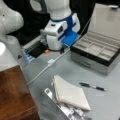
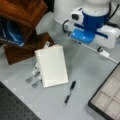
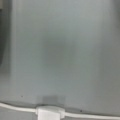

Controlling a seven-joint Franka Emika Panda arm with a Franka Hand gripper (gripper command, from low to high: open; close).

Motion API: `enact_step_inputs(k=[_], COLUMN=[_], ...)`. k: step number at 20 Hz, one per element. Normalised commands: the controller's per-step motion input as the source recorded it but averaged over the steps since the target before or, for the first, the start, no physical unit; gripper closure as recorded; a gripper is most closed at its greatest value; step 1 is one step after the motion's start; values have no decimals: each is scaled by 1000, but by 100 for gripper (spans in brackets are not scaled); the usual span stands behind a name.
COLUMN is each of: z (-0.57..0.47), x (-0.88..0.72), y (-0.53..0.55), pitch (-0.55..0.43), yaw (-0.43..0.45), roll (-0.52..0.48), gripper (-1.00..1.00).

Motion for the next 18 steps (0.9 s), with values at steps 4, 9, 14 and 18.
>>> enact_step_inputs(k=[4,9,14,18], z=[313,380,189,96], x=[452,282,250,210], y=[16,-15,-2,15], pitch=[330,279,226,219], yaw=[38,30,-9,-39], roll=[-138,-97,-76,-95], gripper=[-100,-100,-100,-100])
